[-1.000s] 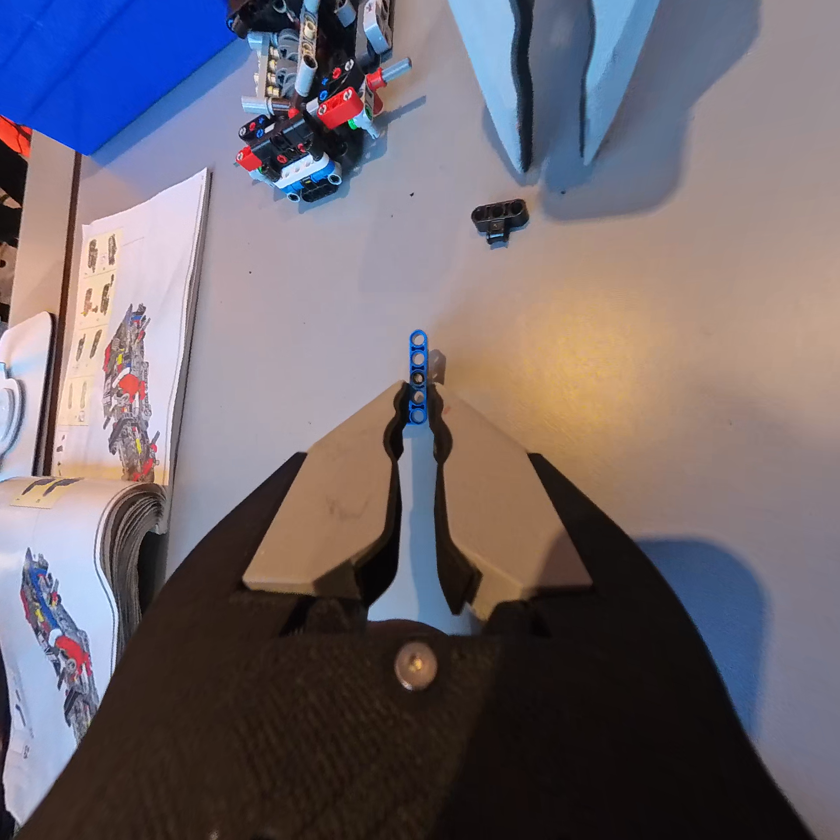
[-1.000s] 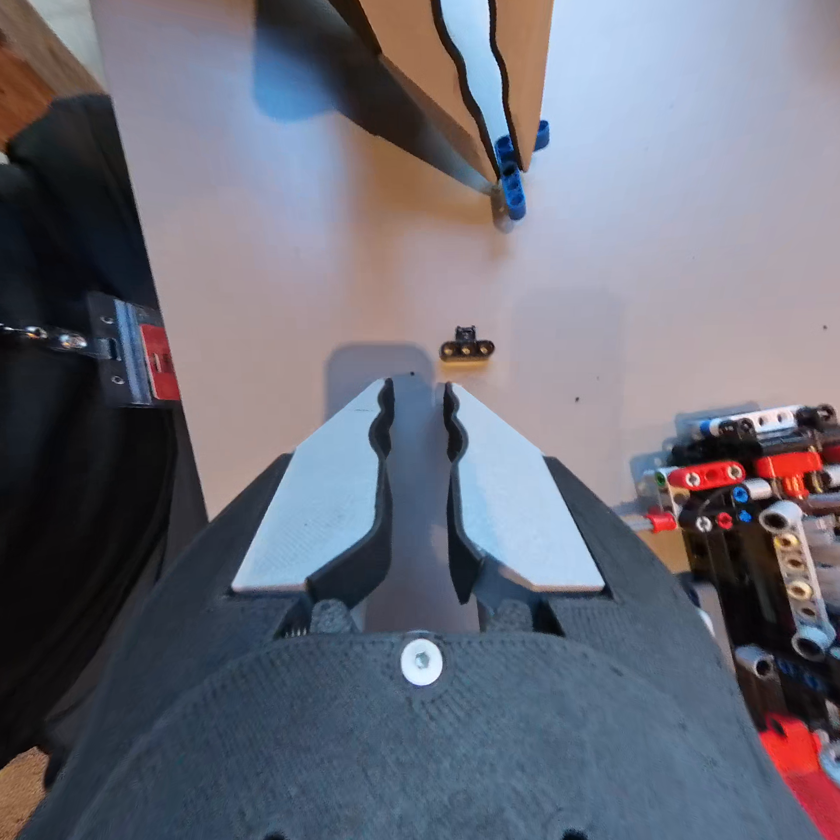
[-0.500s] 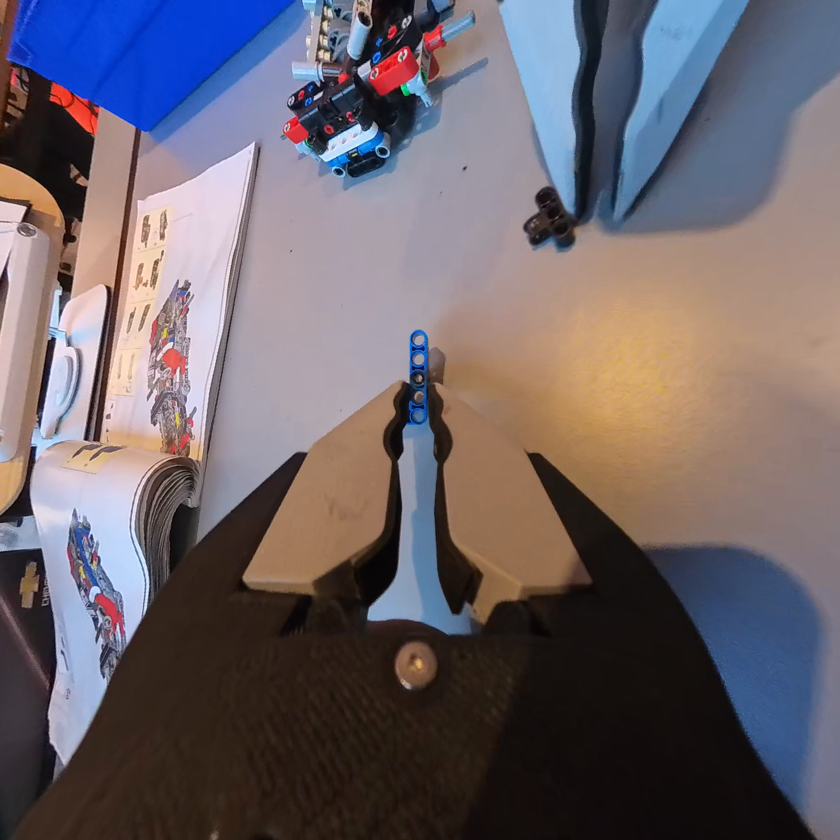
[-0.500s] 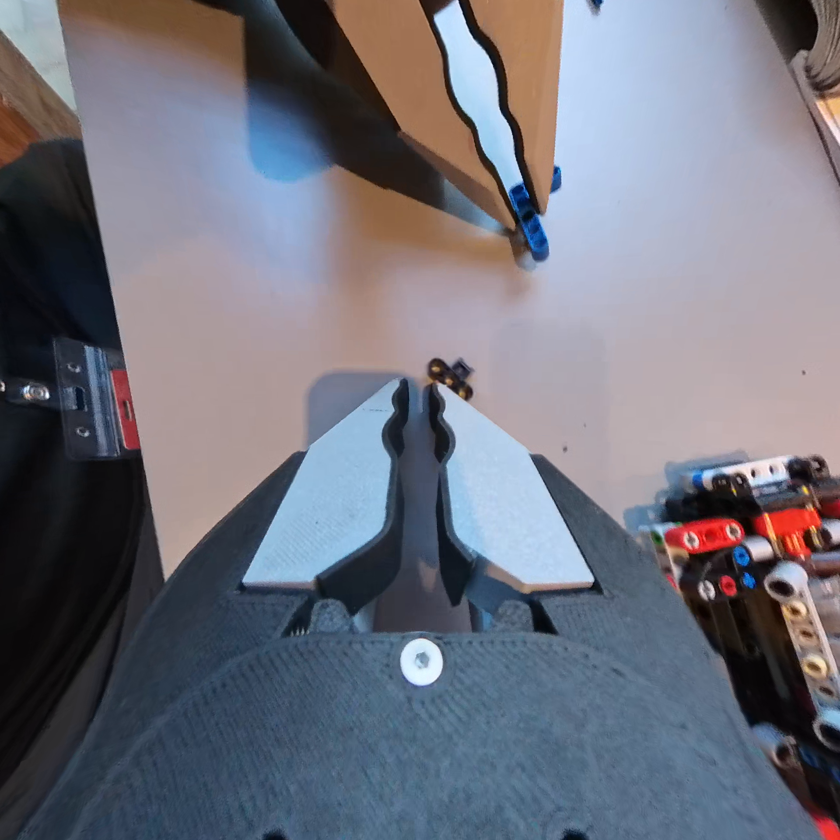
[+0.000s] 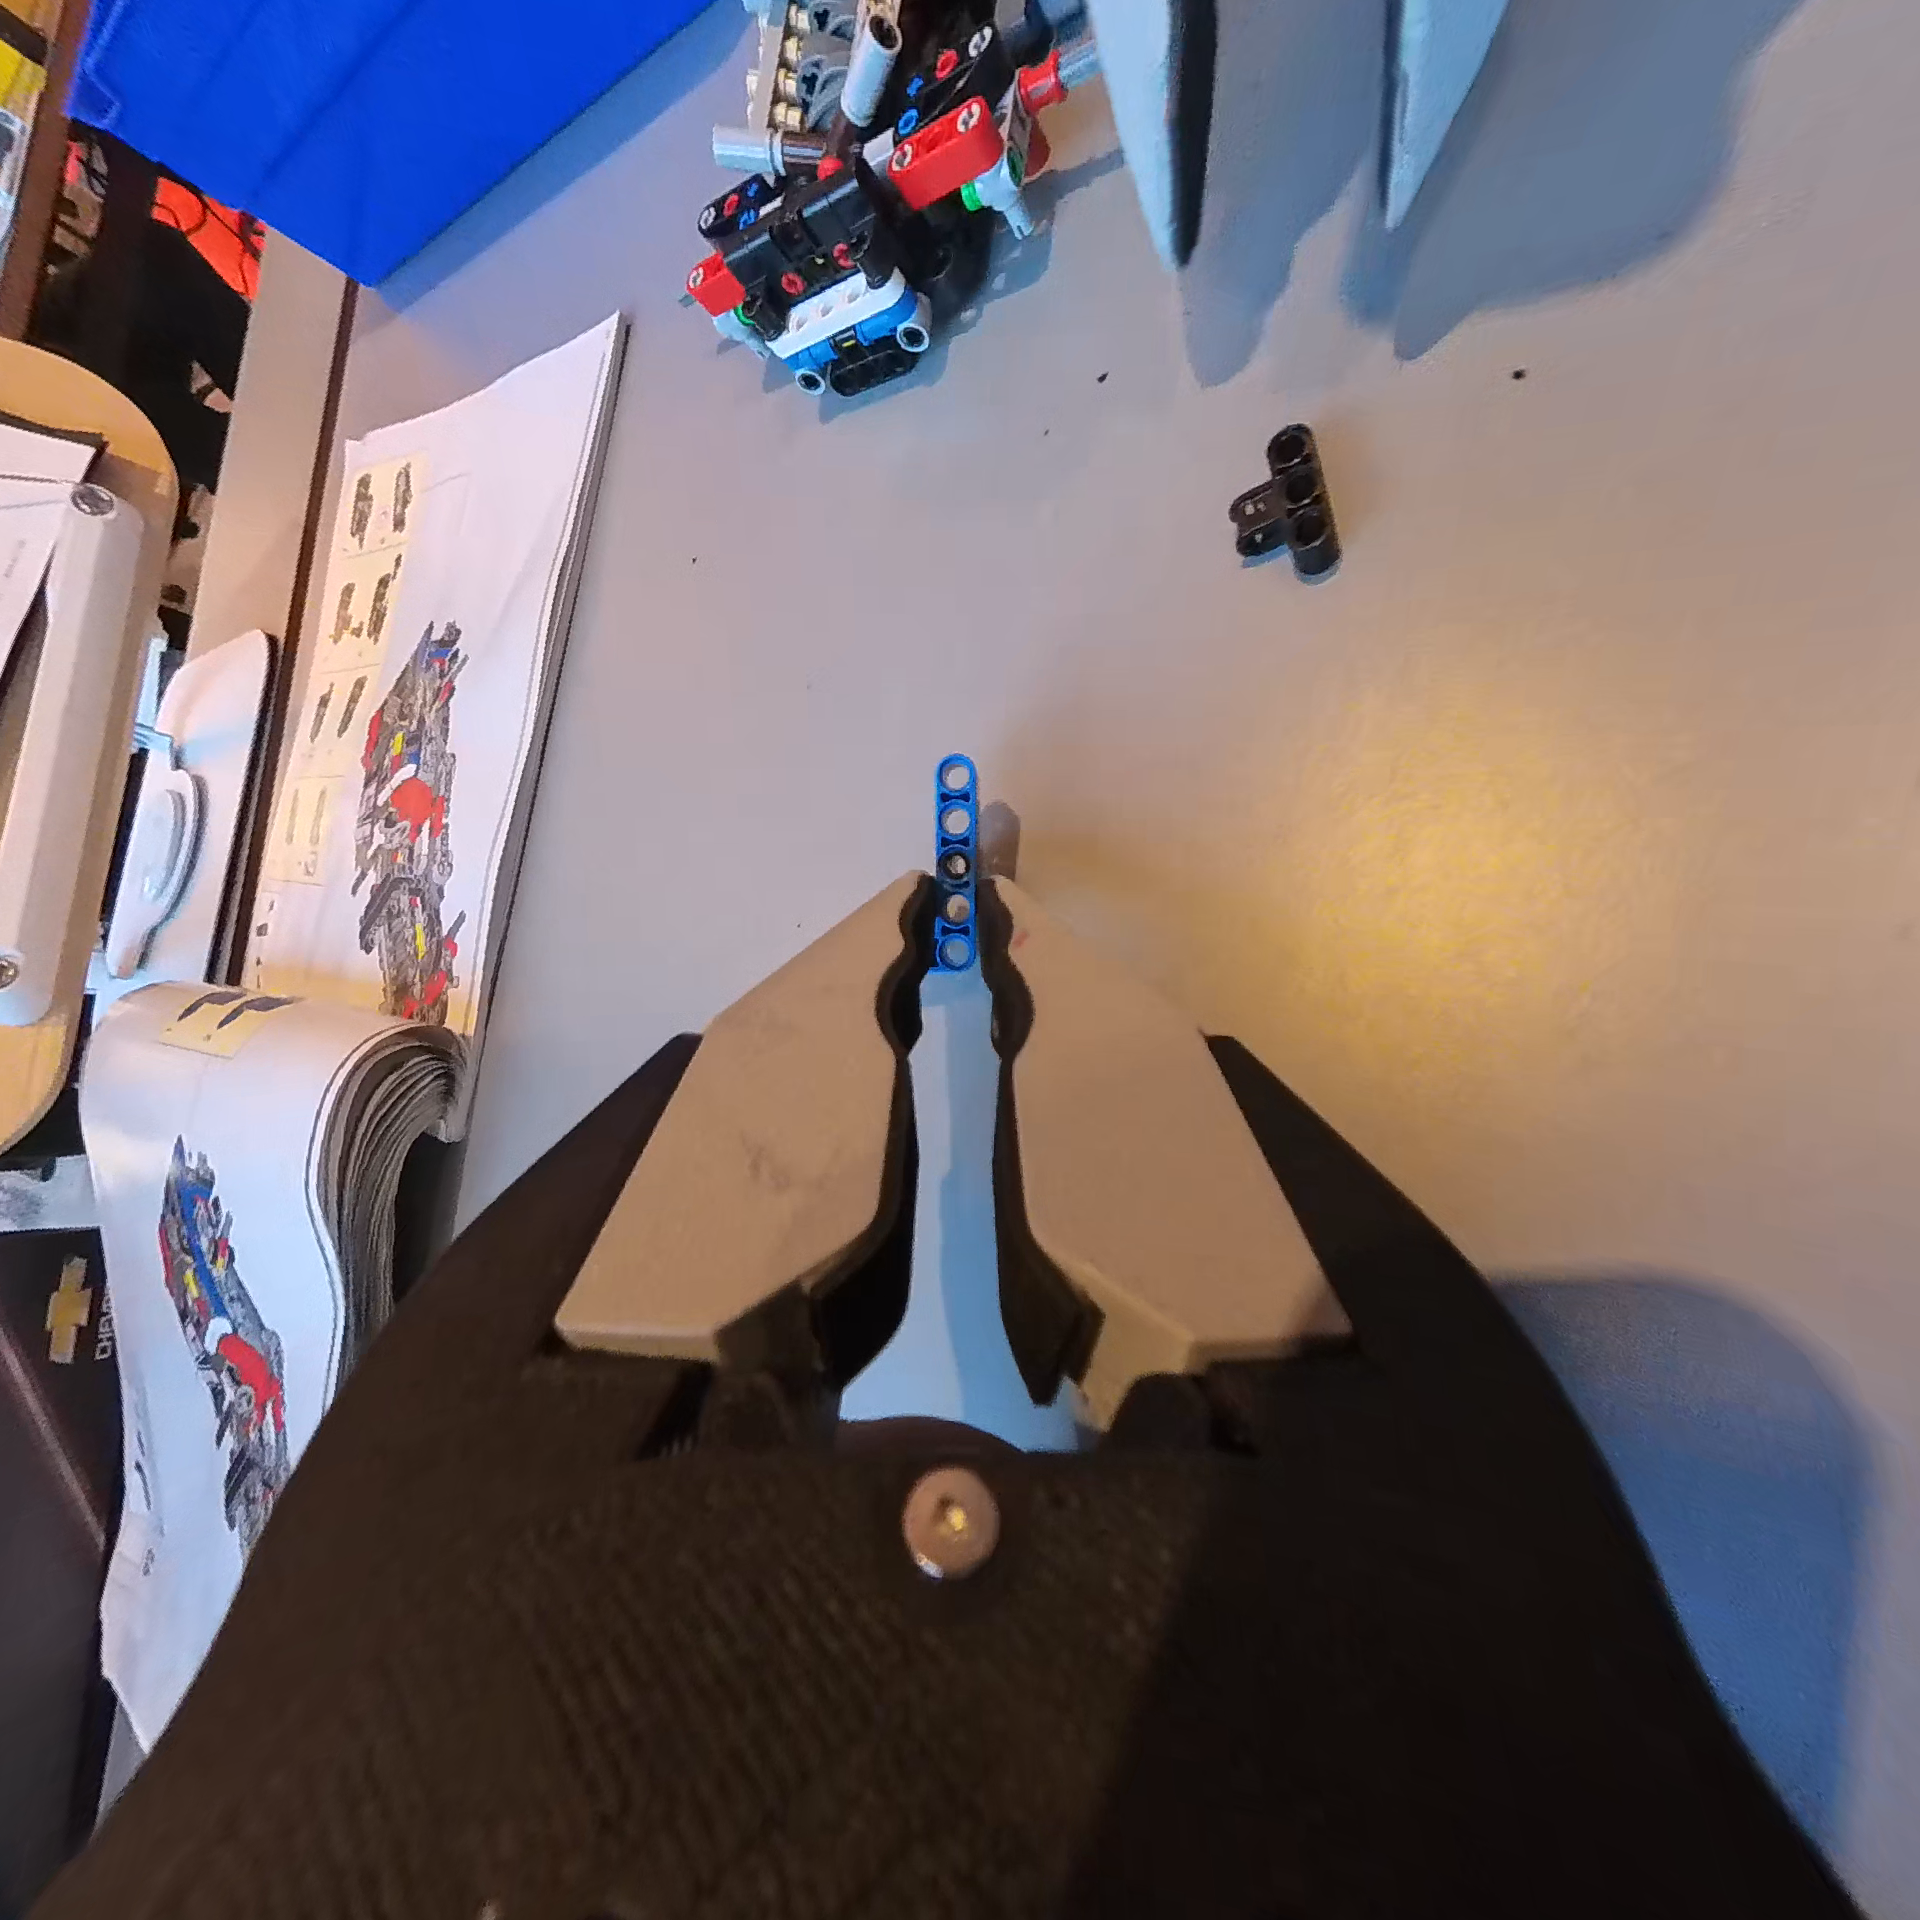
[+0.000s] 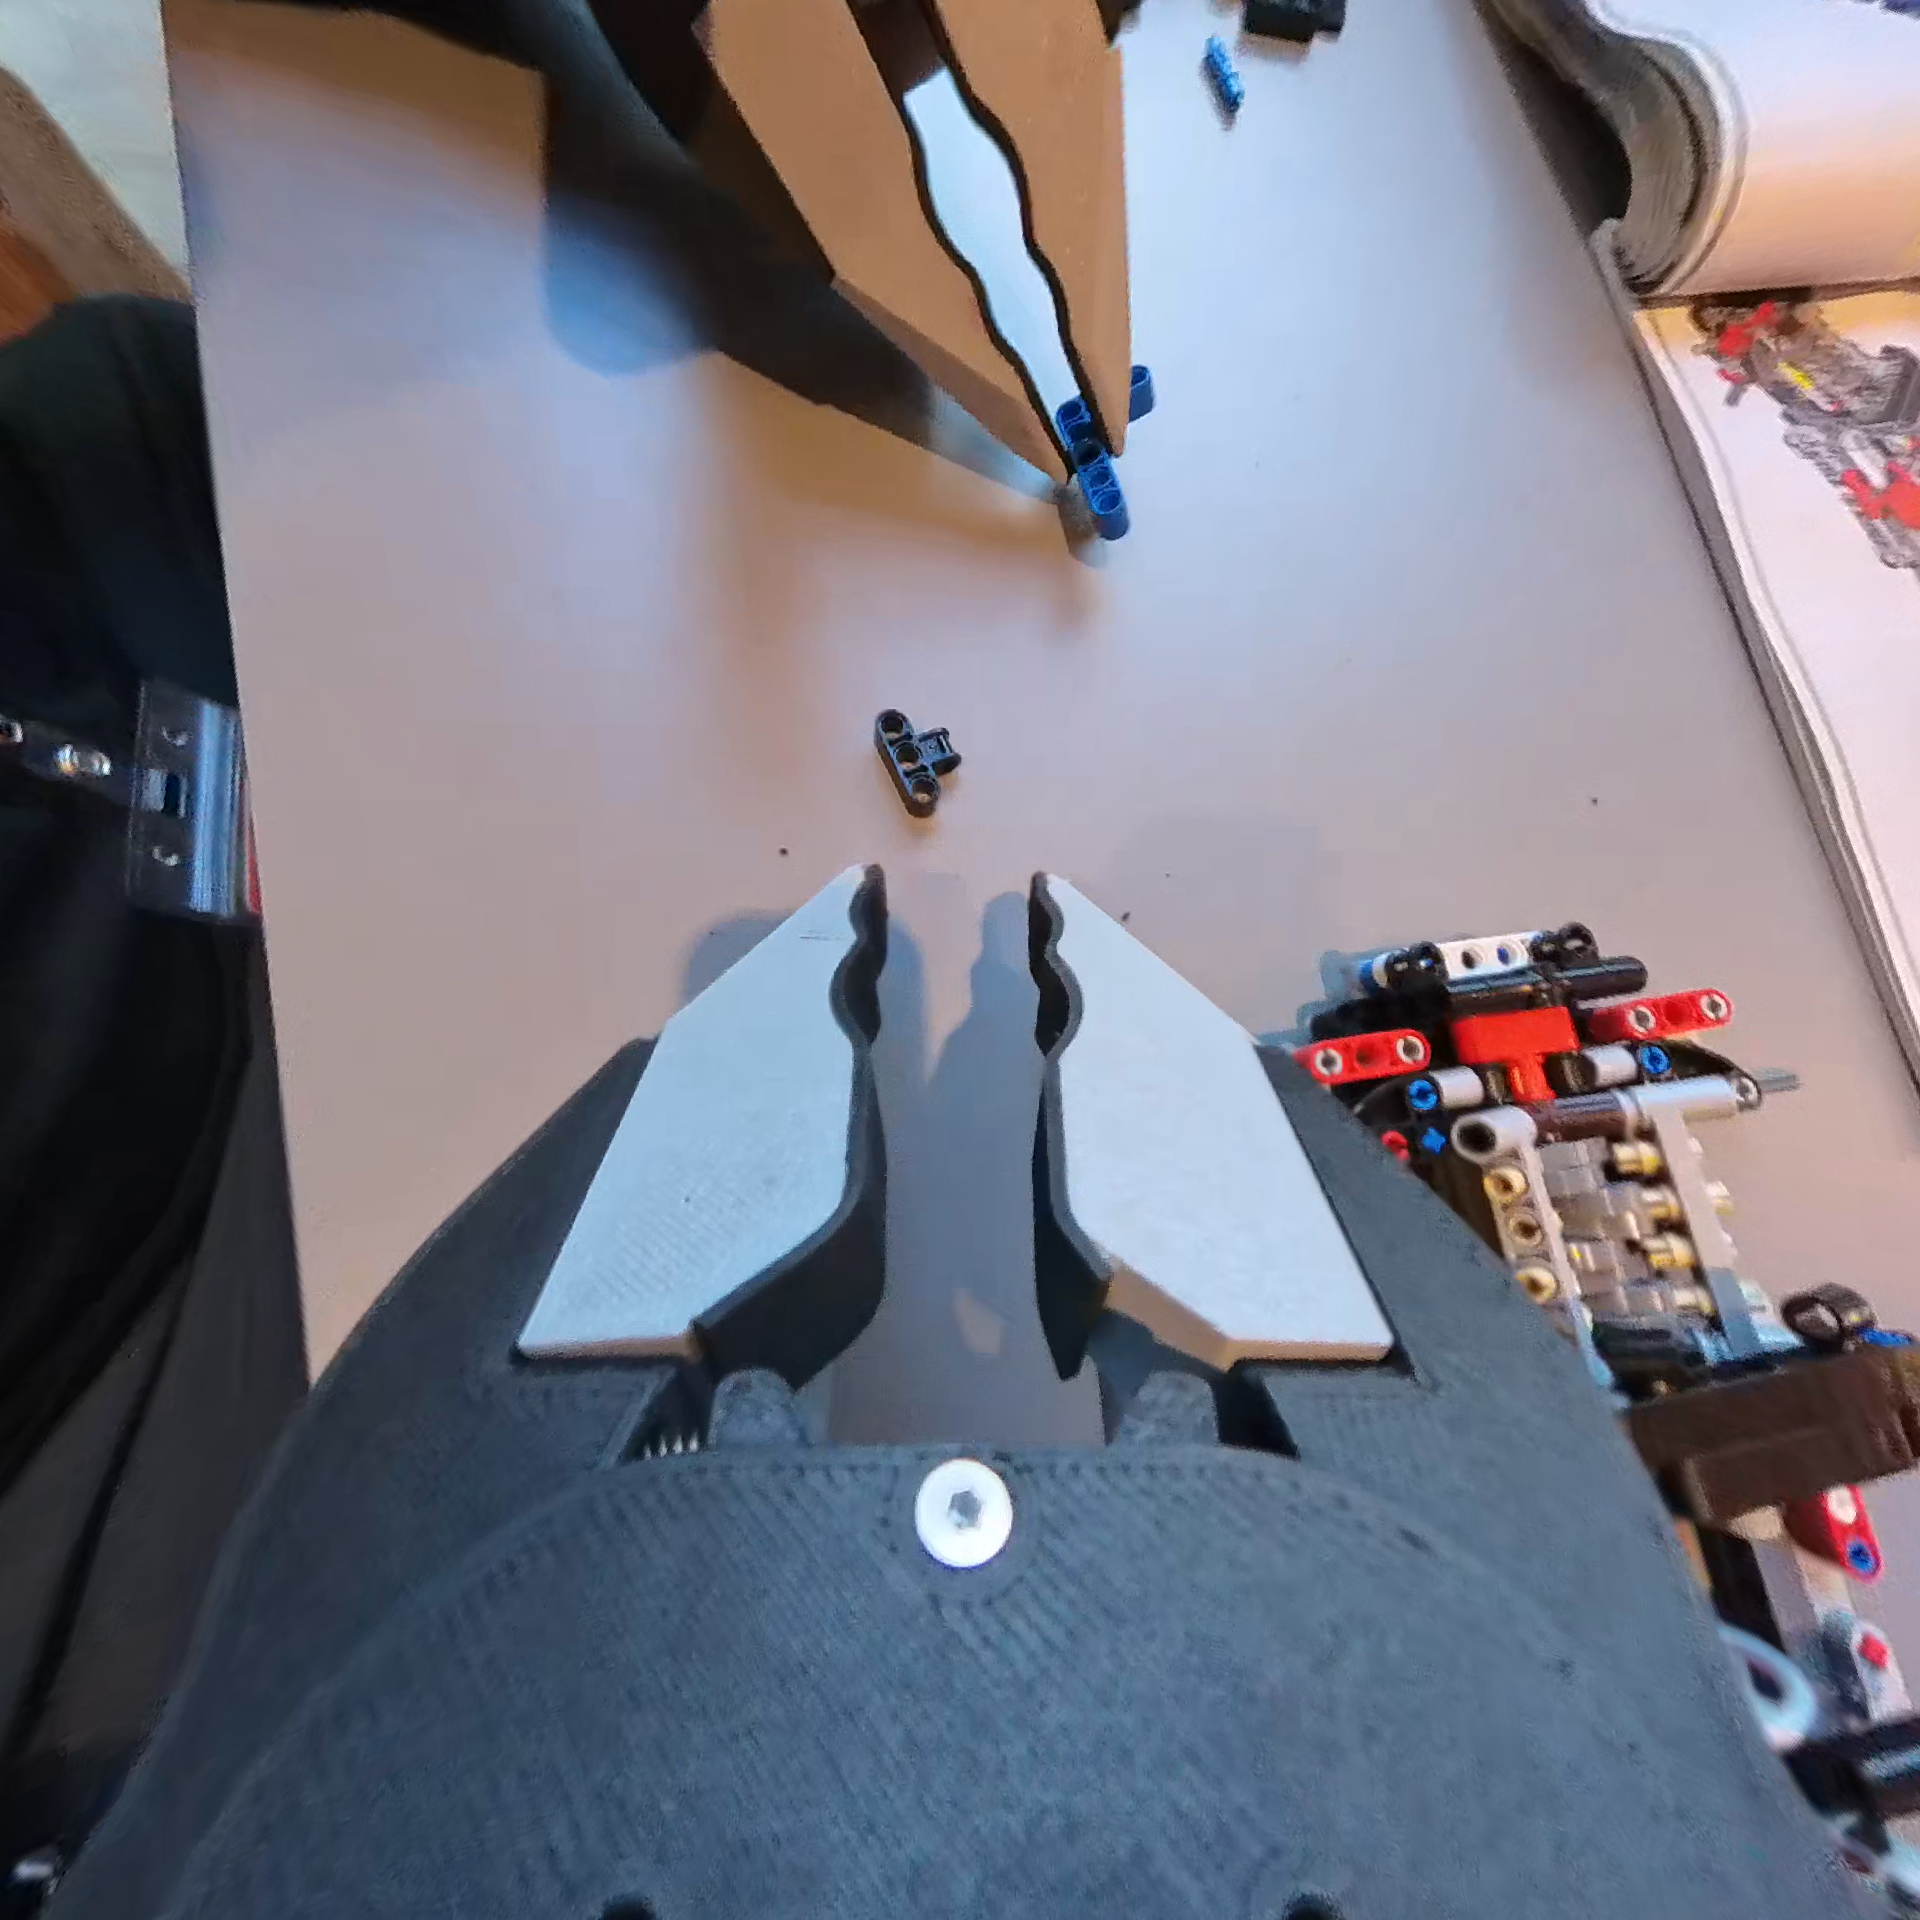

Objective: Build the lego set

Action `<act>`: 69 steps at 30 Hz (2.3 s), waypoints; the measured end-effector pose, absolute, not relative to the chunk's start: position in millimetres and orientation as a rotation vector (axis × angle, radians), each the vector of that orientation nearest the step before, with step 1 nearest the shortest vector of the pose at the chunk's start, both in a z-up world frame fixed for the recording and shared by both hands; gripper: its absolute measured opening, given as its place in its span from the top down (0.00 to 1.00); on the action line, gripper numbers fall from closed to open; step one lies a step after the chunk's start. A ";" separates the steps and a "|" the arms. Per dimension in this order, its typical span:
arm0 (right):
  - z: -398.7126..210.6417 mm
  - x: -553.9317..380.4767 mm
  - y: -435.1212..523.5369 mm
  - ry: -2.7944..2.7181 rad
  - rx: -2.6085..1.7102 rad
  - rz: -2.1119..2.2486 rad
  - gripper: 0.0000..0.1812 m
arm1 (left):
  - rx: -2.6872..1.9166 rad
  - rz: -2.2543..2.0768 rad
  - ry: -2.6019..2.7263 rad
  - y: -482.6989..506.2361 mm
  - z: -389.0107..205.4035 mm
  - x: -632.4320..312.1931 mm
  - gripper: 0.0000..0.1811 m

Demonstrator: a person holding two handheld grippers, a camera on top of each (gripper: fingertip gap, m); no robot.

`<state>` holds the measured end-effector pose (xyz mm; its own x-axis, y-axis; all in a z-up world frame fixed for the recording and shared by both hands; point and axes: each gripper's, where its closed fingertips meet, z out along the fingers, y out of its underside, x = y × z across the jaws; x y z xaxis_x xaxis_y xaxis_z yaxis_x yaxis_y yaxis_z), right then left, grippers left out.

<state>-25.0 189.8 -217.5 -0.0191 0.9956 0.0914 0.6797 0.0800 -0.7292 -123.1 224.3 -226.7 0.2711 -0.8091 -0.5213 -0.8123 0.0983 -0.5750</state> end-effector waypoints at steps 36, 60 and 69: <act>-201.9 -57.8 166.4 -1.871 -1.315 0.619 0.98 | -1.812 -0.123 1.723 164.8 -190.7 -54.2 0.98; -192.7 -49.9 169.7 -1.813 -1.245 0.923 0.98 | -1.834 -0.602 1.303 175.3 -182.8 -51.0 0.87; -200.1 -57.5 180.0 -1.805 -1.364 0.984 0.97 | -1.845 -0.660 1.291 185.3 -192.2 -61.1 0.88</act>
